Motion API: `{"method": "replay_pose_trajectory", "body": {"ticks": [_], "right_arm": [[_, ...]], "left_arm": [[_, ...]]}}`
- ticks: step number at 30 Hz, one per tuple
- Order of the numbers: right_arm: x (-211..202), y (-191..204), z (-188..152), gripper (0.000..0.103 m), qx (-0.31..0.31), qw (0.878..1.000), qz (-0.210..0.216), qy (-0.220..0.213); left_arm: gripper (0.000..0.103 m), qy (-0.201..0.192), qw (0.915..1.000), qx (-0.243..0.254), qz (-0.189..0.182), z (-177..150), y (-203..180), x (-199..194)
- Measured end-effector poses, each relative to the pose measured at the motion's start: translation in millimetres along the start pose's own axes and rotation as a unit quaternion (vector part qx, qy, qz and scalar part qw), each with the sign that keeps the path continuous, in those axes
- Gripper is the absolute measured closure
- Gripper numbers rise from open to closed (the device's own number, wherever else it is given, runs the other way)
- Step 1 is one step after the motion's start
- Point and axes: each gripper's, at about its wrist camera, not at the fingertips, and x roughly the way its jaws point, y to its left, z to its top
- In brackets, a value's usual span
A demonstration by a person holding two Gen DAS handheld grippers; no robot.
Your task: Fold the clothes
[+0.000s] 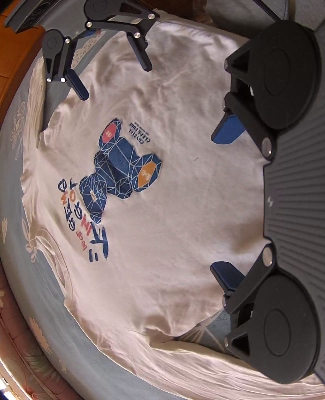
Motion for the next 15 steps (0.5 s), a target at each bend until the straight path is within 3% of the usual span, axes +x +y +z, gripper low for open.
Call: {"method": "replay_pose_trajectory", "body": {"ticks": [3,6,12,15], "right_arm": [[9,-8,-12,0.0,0.02,1.0,0.004,0.023],[3,-11,-29,0.0,0.034,0.999,0.004,0.003],[4,-8,-30,0.0,0.047,0.999,-0.008,-0.007],[4,-8,-29,0.0,0.047,0.999,-0.008,-0.004]], "left_arm": [[0.002,0.006,0.9997,-0.022,0.001,-10,11,2],[0.003,0.014,0.9993,-0.033,0.011,-6,16,-6],[0.003,-0.028,0.9974,-0.066,0.006,29,25,1],[0.003,-0.025,0.9951,-0.095,0.01,33,32,16]]}}
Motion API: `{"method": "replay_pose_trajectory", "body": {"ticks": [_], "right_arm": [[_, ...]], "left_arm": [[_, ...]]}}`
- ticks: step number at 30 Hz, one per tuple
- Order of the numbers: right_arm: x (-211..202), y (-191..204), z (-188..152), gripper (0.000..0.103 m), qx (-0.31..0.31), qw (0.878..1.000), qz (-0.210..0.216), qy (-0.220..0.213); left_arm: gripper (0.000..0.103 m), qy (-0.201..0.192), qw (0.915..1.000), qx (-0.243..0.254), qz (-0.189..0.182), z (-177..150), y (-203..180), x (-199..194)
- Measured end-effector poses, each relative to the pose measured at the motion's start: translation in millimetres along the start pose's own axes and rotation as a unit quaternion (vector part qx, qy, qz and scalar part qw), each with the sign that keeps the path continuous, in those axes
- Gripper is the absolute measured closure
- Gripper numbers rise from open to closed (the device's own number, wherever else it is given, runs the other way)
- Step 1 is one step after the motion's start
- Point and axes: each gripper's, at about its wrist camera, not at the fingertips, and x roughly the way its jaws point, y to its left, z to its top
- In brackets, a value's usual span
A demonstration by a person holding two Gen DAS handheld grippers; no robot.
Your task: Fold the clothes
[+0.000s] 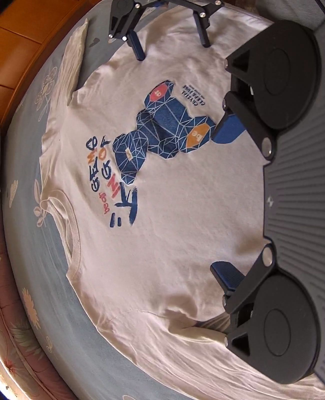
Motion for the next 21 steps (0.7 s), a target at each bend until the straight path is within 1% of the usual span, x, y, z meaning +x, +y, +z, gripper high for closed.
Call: {"method": "replay_pose_trajectory", "body": {"ticks": [3,5,7,9,11,13,14,15,18,21], "right_arm": [[0,0,1,0.0,-0.001,1.0,0.001,0.003],[0,0,1,0.0,-0.001,1.0,0.001,0.003],[0,0,0,0.0,0.0,1.0,0.001,0.001],[0,1,0,0.0,0.001,1.0,-0.001,0.001],[0,1,0,0.0,0.002,1.0,-0.002,0.002],[1,2,0,0.0,0.003,1.0,-0.002,0.001],[1,2,0,0.0,0.003,1.0,-0.003,0.001],[1,2,1,0.0,0.003,1.0,-0.003,0.002],[1,2,2,0.0,0.002,1.0,-0.002,0.007],[1,2,3,0.0,0.002,1.0,-0.002,0.009]], "left_arm": [[0.004,0.001,0.9996,-0.026,0.009,-9,5,-1],[0.004,0.013,0.999,-0.041,0.006,-16,7,-8],[0.004,0.012,0.9982,-0.058,0.007,-18,14,-22],[0.004,-0.007,0.9958,-0.085,0.034,-16,30,-36],[0.004,-0.024,0.989,-0.128,0.069,-15,55,-44],[0.004,-0.028,0.9773,-0.182,0.105,-19,82,-43],[0.004,-0.025,0.9711,-0.208,0.114,-23,95,-40],[0.005,-0.019,0.967,-0.226,0.116,-27,104,-36],[0.005,0.01,0.9635,-0.243,0.112,-39,117,-27],[0.005,0.013,0.96,-0.262,0.098,-46,117,-34]]}}
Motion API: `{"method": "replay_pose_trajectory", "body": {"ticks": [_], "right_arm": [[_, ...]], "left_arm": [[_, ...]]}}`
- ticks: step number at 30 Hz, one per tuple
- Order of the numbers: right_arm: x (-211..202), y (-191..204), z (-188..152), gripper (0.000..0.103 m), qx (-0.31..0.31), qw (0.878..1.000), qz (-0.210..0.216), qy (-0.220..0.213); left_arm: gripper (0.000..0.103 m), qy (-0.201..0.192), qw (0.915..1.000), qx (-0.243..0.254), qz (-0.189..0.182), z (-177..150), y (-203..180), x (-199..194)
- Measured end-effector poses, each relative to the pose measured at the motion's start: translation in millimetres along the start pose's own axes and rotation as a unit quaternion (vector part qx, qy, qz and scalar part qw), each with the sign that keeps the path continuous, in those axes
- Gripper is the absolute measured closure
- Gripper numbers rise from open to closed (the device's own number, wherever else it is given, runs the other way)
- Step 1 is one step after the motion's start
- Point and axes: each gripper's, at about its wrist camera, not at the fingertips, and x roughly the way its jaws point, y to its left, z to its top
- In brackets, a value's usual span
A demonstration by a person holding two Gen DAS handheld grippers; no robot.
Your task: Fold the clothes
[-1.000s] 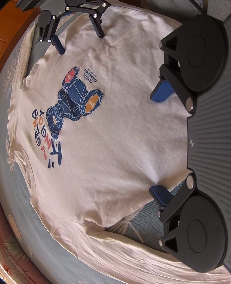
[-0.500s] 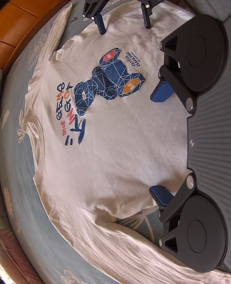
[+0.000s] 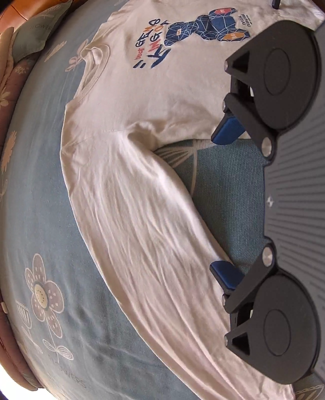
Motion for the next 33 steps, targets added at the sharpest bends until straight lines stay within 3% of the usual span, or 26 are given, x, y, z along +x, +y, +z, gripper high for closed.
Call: {"method": "replay_pose_trajectory", "body": {"ticks": [2,6,10,15,19,27,33], "right_arm": [[0,0,2,0.0,0.0,1.0,0.0,0.004],[-1,-2,16,0.0,0.015,1.0,-0.009,0.022],[-12,-20,41,0.0,0.06,0.996,-0.043,-0.042],[9,-62,58,0.0,0.126,0.985,-0.094,-0.066],[25,-91,36,0.0,0.204,0.97,-0.117,-0.053],[22,-79,24,0.0,0.191,0.971,-0.137,-0.043],[24,-82,33,0.0,0.205,0.968,-0.143,-0.016]], "left_arm": [[0.005,-0.003,0.9998,-0.017,-0.008,1,0,-10],[0.005,-0.051,0.9983,-0.01,-0.028,22,-19,-30],[0.004,-0.077,0.9946,0.006,-0.069,44,-47,-28],[0.004,-0.074,0.9917,0.026,-0.102,55,-93,-3],[0.004,-0.064,0.99,0.072,-0.103,53,-126,8],[0.004,-0.045,0.9857,0.14,-0.082,41,-157,24],[0.004,-0.066,0.9682,0.233,-0.062,20,-181,21]]}}
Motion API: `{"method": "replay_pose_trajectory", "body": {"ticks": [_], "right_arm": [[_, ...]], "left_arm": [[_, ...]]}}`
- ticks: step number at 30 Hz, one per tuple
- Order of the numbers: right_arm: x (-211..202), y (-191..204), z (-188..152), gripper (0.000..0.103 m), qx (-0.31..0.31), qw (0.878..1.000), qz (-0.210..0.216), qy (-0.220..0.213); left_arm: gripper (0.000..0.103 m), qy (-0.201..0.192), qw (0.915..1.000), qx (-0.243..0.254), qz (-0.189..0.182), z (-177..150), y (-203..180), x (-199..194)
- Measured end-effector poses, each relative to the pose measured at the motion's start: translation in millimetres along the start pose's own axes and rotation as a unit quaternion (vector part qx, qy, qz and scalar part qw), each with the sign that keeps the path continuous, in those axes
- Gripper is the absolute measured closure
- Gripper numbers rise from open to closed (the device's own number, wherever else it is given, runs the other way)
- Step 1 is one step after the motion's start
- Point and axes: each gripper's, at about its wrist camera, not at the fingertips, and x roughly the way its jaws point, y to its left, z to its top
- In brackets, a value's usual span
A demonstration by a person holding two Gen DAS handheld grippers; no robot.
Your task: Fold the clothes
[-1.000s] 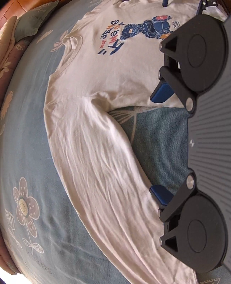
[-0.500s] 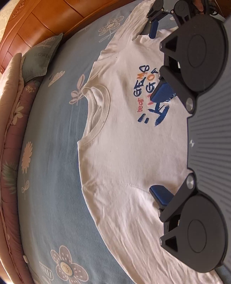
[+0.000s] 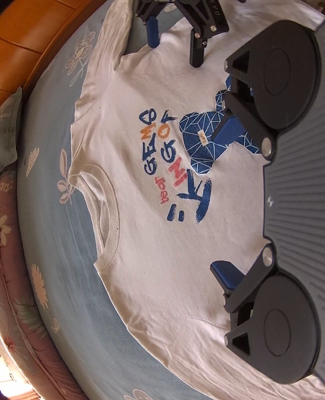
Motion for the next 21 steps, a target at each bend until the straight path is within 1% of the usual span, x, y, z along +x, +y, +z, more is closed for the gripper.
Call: {"method": "replay_pose_trajectory", "body": {"ticks": [2,4,9,13,15,17,19,21], "right_arm": [[1,0,2,0.0,0.0,1.0,0.0,0.007],[1,0,3,0.0,-0.001,1.0,0.0,0.01],[2,1,3,0.0,0.0,1.0,-0.002,0.011],[2,1,3,0.0,0.002,1.0,-0.003,0.008],[2,1,2,0.0,0.002,1.0,-0.004,0.006],[1,1,1,0.0,0.002,1.0,-0.004,0.003],[1,2,0,0.0,0.002,1.0,-0.004,-0.001],[1,2,-1,0.0,0.003,1.0,-0.005,-0.004]], "left_arm": [[0.004,-0.002,0.9997,0.025,-0.003,-1,-9,-2],[0.004,-0.002,0.9993,0.038,-0.006,-3,-15,-3],[0.004,0.009,0.9993,0.029,-0.023,-11,-23,-1],[0.004,0.009,0.9986,0.046,-0.025,-21,-33,-5],[0.004,0.017,0.9983,0.049,-0.027,-28,-37,-7],[0.004,0.03,0.9982,0.04,-0.032,-41,-40,-9],[0.004,0.032,0.9983,0.038,-0.031,-51,-43,-13],[0.004,0.04,0.9973,0.049,-0.036,-53,-45,-16]]}}
